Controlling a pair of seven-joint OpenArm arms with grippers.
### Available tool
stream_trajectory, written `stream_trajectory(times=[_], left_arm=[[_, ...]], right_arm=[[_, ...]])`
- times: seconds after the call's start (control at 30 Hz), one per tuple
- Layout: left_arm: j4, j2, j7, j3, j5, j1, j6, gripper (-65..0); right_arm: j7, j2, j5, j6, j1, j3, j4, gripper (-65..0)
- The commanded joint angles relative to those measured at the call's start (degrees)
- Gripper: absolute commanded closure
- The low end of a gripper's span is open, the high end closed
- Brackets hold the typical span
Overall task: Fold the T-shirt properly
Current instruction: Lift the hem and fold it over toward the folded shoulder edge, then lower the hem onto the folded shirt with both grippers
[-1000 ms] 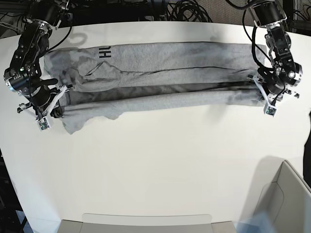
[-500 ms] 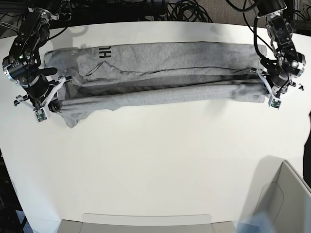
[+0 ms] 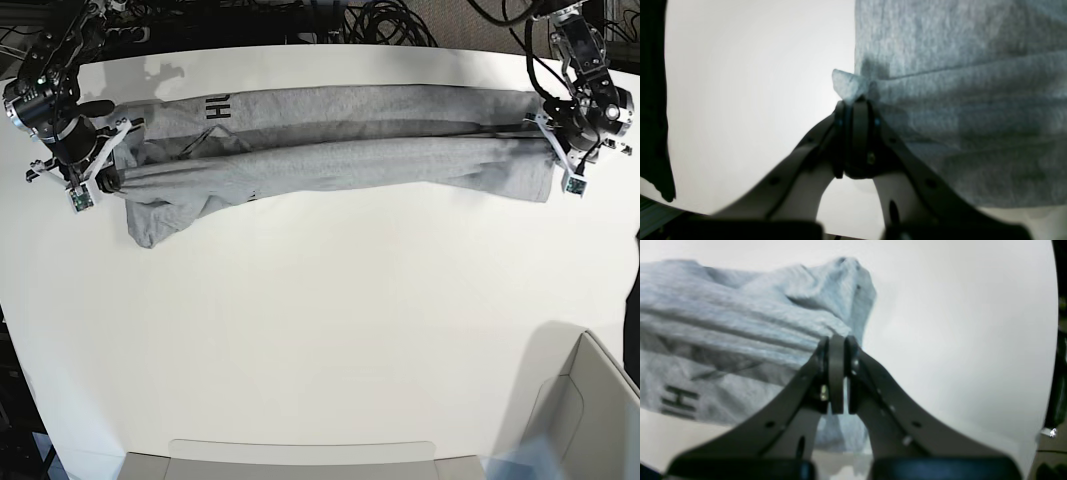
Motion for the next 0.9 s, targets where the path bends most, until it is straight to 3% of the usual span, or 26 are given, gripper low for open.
stream_trajectory(times=[0.0, 0.33, 0.63, 0.77, 0.87], left_arm=[[0.99, -1.34, 0.05, -0.74, 1.89, 0.01, 0.95, 0.0], [0.99, 1.56, -0.74, -0.66, 1.89, 1.94, 0.95, 0.0], [0.64, 1.82, -2.23, -0.48, 1.98, 2.91, 0.95, -0.7], [0.91, 1.82, -2.23, -0.92, 1.98, 3.00, 0.95, -13.0], [0.91, 1.82, -2.23, -1.10, 1.98, 3.00, 0.95, -24.2]], right_arm=[[0.70, 0.90, -1.60, 0.62, -0.02, 1.24, 1.40, 0.0], [0.96, -0.25, -1.69, 0.62, -4.42, 1.51, 1.22, 0.0], [0.96, -1.30, -2.66, 0.62, -4.95, 1.42, 0.17, 0.0], [0.96, -3.15, -7.67, 0.62, -4.42, 1.16, 0.17, -0.7], [0.96, -3.68, -8.64, 0.62, -4.42, 1.16, 0.26, -7.7]])
